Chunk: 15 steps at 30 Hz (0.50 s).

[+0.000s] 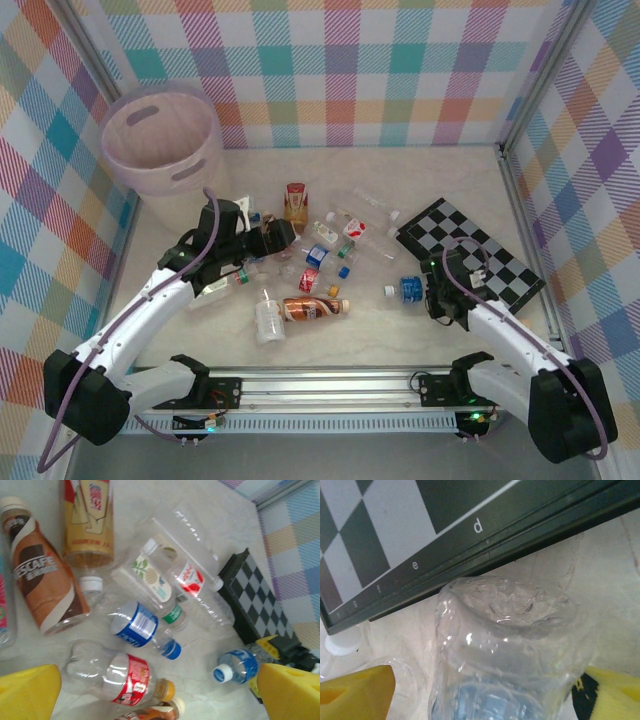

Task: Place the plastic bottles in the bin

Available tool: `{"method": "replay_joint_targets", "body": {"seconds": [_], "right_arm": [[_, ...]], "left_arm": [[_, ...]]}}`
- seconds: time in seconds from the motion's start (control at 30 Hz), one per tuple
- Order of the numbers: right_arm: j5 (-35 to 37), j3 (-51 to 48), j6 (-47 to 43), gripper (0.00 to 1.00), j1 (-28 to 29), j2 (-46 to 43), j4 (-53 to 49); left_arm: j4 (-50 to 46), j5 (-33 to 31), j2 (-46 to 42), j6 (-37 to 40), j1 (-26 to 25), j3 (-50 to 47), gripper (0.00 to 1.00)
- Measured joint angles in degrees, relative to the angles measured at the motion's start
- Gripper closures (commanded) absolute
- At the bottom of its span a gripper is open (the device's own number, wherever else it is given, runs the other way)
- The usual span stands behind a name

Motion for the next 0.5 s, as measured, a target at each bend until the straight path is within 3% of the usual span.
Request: {"method": "replay_joint_targets", "body": {"seconds": [0.17, 0.5], "right_arm": [[-1.4, -0.9, -0.4, 0.27, 0.0, 3.3, 2.4], [-1.6, -1.4, -2.5, 0.4, 0.0, 0.0, 2.1]], "left_arm": [[1.6, -0.2, -0.1, -0.8, -0.4, 0.0, 0.0], [2.3, -0.4, -0.1, -0.8, -0.7, -0.9, 0.0]]}}
